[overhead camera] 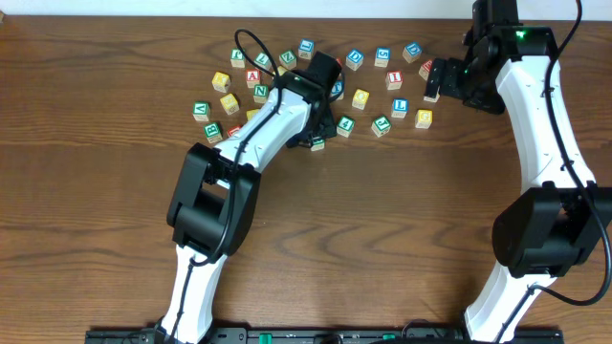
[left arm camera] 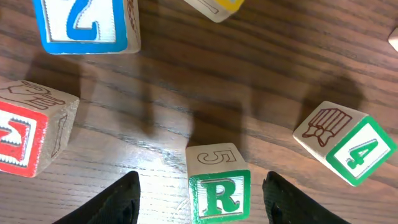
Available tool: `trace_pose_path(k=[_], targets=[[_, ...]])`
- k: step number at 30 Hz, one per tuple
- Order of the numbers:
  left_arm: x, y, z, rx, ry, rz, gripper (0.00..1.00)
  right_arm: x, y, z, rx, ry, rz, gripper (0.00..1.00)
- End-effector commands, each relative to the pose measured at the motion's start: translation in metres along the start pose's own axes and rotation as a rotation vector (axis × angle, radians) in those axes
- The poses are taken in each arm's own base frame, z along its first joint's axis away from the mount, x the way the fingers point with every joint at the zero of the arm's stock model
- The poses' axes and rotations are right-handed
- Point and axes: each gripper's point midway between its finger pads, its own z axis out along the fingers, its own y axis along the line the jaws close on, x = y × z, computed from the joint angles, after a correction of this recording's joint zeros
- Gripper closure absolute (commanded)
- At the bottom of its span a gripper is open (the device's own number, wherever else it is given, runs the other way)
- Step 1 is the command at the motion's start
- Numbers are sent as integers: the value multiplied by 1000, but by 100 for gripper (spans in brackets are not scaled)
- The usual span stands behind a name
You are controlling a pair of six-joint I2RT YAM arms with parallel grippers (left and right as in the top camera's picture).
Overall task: Spell out ROBOT
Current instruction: 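Lower the left gripper and grasp the green R block, then carry the R block toward the table front with the left gripper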
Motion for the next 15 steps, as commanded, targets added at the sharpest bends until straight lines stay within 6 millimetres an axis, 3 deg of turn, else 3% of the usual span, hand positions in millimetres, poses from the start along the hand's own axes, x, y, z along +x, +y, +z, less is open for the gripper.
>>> trace_pose_path(k=[1,5,10,15], targets=[[11,5,16,-53,11,12,40,-5,1,-5,2,-19,8,4],[17,5,25,-71,24,23,43,-4,0,-3,4,-13,-3,4],[16,10,29,-99,14,33,64,-2,-4,-1,28,-11,-3,3],[9,19,27,-145,-18,89,74,-3,-4,-1,27,-15,-3,1]])
